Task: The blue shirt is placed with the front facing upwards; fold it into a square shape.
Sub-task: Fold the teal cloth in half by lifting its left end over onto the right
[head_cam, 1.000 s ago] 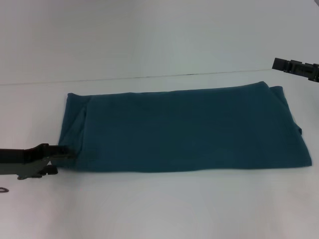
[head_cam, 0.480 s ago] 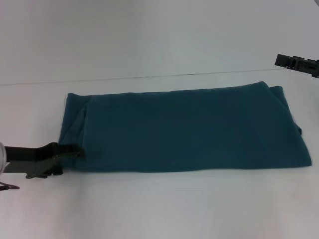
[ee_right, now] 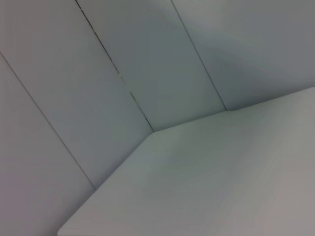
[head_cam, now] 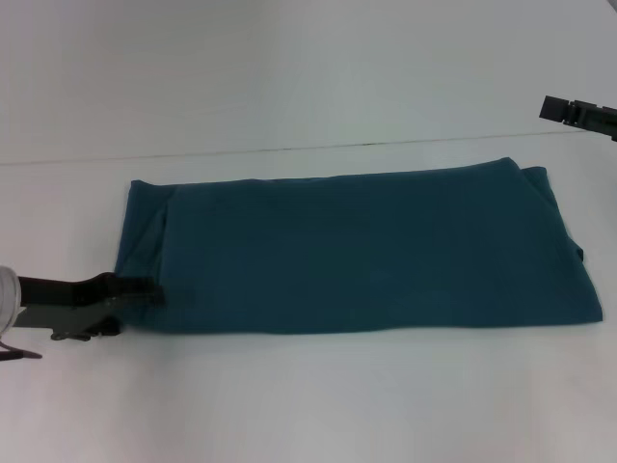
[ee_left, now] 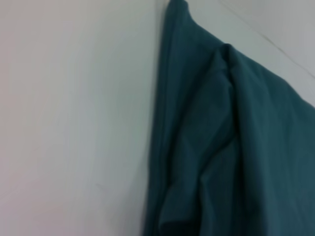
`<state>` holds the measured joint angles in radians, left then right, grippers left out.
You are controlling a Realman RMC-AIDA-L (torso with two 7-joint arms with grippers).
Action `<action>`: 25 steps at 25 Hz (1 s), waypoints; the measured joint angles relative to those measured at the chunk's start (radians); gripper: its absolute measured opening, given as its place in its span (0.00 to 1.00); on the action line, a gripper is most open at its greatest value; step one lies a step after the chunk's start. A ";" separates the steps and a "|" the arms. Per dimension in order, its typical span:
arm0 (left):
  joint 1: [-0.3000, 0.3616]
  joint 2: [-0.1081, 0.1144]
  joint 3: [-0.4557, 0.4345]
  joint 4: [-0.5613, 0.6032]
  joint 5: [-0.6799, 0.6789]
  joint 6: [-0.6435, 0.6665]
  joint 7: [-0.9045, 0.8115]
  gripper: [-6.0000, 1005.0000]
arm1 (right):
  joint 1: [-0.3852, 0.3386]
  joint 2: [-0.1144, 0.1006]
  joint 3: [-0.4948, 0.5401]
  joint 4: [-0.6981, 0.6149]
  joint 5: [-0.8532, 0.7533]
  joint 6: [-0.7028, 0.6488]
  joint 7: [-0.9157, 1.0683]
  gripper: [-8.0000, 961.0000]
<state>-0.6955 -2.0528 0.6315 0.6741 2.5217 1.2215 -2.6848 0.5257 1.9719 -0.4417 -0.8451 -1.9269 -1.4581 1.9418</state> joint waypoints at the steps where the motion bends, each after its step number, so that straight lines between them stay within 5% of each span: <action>1: -0.001 0.000 0.000 0.000 0.004 -0.003 -0.002 0.91 | 0.000 0.000 0.000 0.000 0.001 0.000 0.000 0.95; 25: -0.037 -0.012 0.000 -0.006 0.009 -0.060 0.012 0.90 | -0.003 -0.002 0.000 0.000 0.002 -0.001 -0.001 0.95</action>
<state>-0.7328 -2.0650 0.6320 0.6685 2.5311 1.1614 -2.6728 0.5227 1.9694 -0.4420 -0.8452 -1.9250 -1.4588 1.9403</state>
